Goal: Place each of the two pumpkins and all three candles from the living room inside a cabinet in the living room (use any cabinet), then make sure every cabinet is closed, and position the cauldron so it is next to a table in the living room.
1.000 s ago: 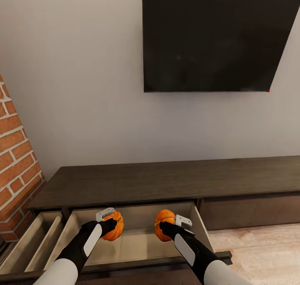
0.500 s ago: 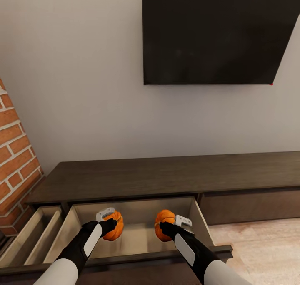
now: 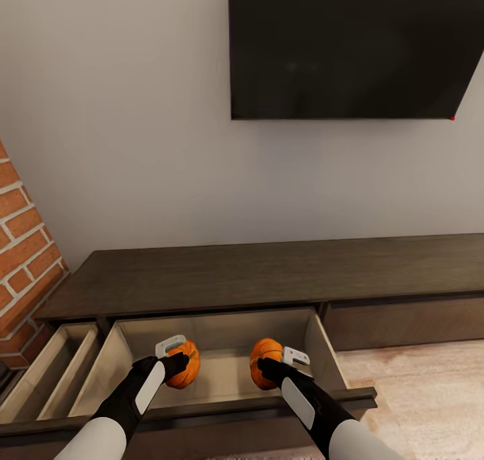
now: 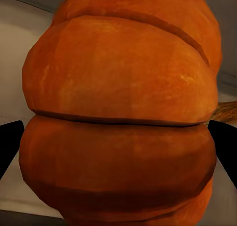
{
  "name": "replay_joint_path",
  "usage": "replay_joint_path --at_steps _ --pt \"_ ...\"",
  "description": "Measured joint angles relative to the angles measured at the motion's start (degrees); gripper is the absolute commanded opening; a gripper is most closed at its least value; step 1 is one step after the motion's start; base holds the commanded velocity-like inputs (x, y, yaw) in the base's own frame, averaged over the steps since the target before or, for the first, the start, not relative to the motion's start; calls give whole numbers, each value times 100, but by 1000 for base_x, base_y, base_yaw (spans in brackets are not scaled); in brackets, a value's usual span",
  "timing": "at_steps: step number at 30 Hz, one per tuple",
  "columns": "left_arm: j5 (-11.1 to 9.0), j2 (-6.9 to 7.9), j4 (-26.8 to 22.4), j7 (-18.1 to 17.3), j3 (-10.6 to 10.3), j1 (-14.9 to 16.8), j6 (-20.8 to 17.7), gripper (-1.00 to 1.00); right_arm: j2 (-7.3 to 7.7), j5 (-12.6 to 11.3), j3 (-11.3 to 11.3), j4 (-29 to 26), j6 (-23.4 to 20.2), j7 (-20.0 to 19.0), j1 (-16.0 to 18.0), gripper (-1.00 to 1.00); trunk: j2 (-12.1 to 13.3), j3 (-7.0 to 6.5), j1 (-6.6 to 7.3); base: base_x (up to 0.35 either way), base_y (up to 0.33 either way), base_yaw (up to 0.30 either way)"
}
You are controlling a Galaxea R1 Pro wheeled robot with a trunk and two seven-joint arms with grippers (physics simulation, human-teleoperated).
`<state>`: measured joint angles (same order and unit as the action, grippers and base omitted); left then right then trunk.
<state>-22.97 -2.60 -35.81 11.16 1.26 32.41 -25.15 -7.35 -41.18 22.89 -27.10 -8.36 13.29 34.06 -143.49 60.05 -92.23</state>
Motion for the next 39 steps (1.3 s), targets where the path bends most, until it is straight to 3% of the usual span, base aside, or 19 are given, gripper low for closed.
replay_joint_path --at_steps 21,22,39 --pt "-5 -1 -2 0 -13 1 1 -100 0 -14 0 -2 0 0 1 -100 -2 22 -2 0 0 0" --pt "-4 -1 -2 0 -14 1 1 100 0 -12 0 -2 1 0 2 -100 -2 22 -2 0 0 0" --pt "3 -5 -15 -3 -14 1 2 100 0 -11 0 -2 0 -3 2 -100 -2 22 -2 0 0 0"
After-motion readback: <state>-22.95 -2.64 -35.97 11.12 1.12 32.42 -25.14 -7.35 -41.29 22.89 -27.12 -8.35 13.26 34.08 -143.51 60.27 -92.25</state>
